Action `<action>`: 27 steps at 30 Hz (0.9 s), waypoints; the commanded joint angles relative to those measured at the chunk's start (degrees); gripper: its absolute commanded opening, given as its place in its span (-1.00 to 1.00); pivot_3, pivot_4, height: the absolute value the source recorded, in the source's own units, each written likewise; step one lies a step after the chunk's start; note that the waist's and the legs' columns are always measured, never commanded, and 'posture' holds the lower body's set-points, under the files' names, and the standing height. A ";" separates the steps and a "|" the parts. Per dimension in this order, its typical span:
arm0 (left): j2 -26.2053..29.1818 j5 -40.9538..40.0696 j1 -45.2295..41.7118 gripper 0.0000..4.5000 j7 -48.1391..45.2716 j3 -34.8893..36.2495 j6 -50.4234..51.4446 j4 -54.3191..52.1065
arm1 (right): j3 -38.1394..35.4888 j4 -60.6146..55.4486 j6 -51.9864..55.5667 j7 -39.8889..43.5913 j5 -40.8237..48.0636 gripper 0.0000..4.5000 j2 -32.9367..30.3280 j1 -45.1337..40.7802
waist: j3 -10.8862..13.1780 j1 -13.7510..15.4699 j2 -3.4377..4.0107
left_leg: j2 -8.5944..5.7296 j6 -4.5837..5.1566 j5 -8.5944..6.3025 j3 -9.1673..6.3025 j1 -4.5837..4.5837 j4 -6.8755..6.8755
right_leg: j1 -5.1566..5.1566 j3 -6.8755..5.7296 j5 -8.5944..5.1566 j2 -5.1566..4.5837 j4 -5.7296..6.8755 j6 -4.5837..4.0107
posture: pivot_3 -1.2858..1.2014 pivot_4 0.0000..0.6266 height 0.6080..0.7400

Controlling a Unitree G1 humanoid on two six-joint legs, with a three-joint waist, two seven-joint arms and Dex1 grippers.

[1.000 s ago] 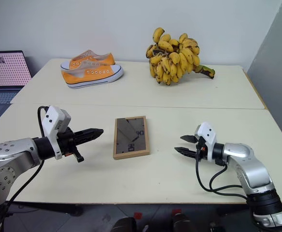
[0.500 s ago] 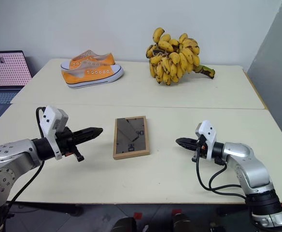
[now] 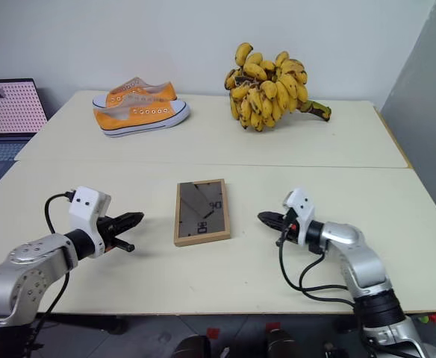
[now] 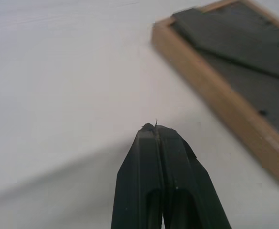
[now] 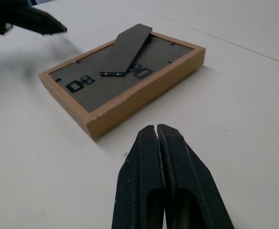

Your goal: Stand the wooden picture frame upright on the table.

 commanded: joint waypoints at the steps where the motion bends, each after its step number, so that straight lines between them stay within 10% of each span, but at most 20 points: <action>1: -4.35 5.80 -6.39 -1.00 1.42 -5.38 -6.34 8.17 | 0.58 2.67 -3.39 -3.86 -2.74 -0.97 2.80 -1.84 | -0.01 0.35 -0.02 | -0.01 0.00 0.00 0.00 0.00 0.01 | 0.01 0.00 0.00 -0.01 0.00 0.00 | 0.03 -0.52 1.00; 27: -18.36 13.60 -20.86 -1.00 -7.77 -17.78 -12.42 20.69 | -1.92 4.75 -5.70 -9.41 -5.06 -0.97 4.58 0.69 | -0.04 1.43 -0.04 | -0.07 -0.01 0.01 -0.05 -0.01 0.06 | 0.10 -0.03 0.04 -0.04 0.03 0.04 | 0.03 -0.52 1.00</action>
